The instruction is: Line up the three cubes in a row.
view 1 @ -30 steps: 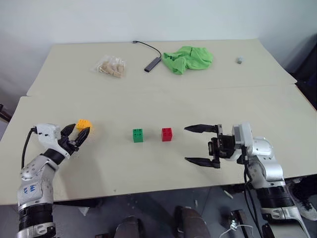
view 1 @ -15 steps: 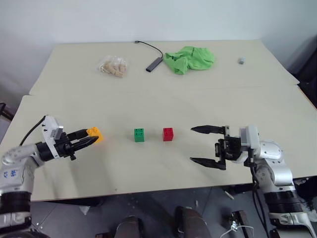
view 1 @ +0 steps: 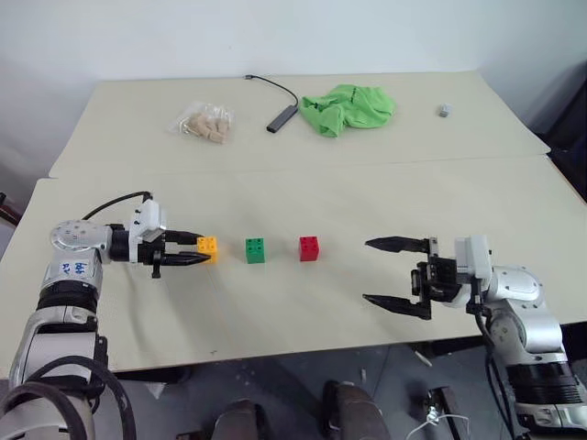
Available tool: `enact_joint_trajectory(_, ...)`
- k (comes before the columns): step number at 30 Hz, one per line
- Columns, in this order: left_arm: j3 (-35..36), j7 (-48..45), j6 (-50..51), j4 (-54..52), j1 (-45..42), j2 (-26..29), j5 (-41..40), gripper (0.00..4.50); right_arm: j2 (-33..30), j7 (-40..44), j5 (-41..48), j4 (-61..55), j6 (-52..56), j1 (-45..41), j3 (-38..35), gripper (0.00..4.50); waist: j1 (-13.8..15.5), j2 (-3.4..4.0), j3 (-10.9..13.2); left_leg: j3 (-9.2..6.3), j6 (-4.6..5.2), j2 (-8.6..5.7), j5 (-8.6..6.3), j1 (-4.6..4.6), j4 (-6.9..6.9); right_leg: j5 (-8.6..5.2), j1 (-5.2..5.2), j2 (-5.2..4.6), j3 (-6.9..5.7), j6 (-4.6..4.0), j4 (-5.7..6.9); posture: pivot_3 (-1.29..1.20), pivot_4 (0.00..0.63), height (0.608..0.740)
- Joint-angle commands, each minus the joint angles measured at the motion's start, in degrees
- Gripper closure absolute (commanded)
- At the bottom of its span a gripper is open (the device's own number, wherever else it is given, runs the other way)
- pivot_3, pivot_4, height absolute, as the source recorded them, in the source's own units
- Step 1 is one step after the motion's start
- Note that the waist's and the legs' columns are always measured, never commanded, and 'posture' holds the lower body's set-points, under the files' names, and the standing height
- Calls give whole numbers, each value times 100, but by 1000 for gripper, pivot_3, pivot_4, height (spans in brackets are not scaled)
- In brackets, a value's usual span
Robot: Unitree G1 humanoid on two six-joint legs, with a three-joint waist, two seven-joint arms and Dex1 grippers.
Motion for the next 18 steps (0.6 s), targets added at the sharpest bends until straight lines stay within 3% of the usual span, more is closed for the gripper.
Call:
enact_joint_trajectory(1, -189, -514, -77, 255, -26, 82, 273, 3019, -87, 38, 139, -247, 40, 40, -128, 0, 6, 0, 0, 0, 0, 0, 0, 1, 2, 0, 1, 0, 1, 0, 1, 0, 150, 740)
enact_joint_trajectory(10, 627, -35, 244, -424, 278, 416, -379, 284, -109, 99, -128, 464, -159, -182, -166, 0, -8, -6, 4, -5, 1, 1, 0, -3, 5, 0, -2, -1, 0, 0, 3, 0, 150, 740)
enact_joint_trajectory(18, 1835, 814, 2041, -2839, 1945, 1144, -1259, 284, -421, 254, 256, 814, 697, -1120, -266, 0, -113, 1, 10, -11, 0, 5, 0, -2, 4, 0, -8, -3, 2, 0, 15, 0, 150, 740)
